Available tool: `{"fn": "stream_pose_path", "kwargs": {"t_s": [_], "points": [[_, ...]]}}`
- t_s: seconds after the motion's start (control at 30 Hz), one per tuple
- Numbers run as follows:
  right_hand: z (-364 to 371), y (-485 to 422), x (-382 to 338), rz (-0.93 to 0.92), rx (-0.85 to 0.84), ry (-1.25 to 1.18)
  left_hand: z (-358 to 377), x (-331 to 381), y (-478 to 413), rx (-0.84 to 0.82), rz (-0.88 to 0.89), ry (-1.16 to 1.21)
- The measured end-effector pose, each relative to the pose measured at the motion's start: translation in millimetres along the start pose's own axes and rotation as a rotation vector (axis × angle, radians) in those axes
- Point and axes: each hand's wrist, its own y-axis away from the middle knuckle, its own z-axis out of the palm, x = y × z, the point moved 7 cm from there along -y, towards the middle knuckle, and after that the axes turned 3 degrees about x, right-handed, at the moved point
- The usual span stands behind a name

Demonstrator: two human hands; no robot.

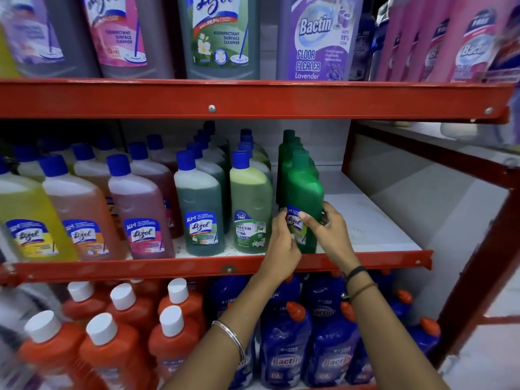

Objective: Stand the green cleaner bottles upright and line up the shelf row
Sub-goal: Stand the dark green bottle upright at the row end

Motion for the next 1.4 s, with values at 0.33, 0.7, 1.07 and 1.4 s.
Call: {"fn": "stream_pose_path", "kwargs": {"t_s": [0.33, 0.7, 1.07, 1.4], "points": [[-7, -11, 15, 0.050, -0.187, -0.117, 6, -7, -1, -0.115, -0.086, -0.064], [-18, 11, 36, 0.044, -0.080, 0.087, 3, -1, 14, -0.202, -0.028, -0.217], [26, 85, -29, -0.253, 0.005, -0.017, -72, -9, 45, 0.433, 0.087, -0.037], [105, 62, -20, 0.159, -0.215, 0.094, -81, -35, 18, 0.053, -0.137, 0.031]]}}
